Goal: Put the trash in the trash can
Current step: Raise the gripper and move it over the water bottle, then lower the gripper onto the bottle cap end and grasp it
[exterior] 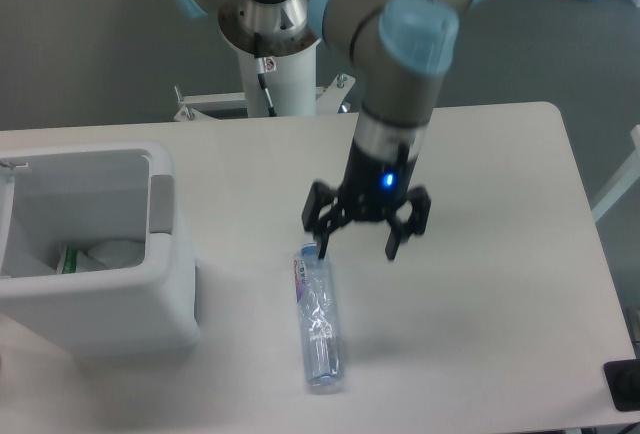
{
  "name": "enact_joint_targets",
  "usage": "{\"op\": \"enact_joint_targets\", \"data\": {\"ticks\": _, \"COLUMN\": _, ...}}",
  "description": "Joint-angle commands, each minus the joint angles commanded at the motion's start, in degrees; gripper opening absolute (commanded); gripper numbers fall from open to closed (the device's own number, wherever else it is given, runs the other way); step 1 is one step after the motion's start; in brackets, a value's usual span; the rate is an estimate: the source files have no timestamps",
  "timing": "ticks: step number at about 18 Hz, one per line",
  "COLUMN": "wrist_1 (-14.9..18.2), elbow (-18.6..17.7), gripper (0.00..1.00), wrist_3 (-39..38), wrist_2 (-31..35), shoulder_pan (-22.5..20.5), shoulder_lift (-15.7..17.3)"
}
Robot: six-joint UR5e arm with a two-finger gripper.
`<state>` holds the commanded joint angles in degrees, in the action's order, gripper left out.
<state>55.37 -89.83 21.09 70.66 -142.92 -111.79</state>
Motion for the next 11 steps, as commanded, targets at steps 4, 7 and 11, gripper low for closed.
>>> {"op": "enact_joint_targets", "data": {"ticks": 4, "wrist_1": -0.35, "elbow": 2.28, "gripper": 0.99, "wrist_3": 0.27, "wrist_2": 1.66, "shoulder_pan": 1.58, "shoulder_lift": -3.87}}
{"op": "enact_joint_targets", "data": {"ticks": 7, "wrist_1": -0.35, "elbow": 4.39, "gripper": 0.99, "wrist_3": 0.35, "wrist_2": 4.57, "shoulder_pan": 2.99, "shoulder_lift": -6.77}}
{"op": "enact_joint_targets", "data": {"ticks": 11, "wrist_1": -3.06, "elbow": 4.4, "gripper": 1.0, "wrist_3": 0.97, "wrist_2": 4.57, "shoulder_pan": 4.05, "shoulder_lift": -9.93}}
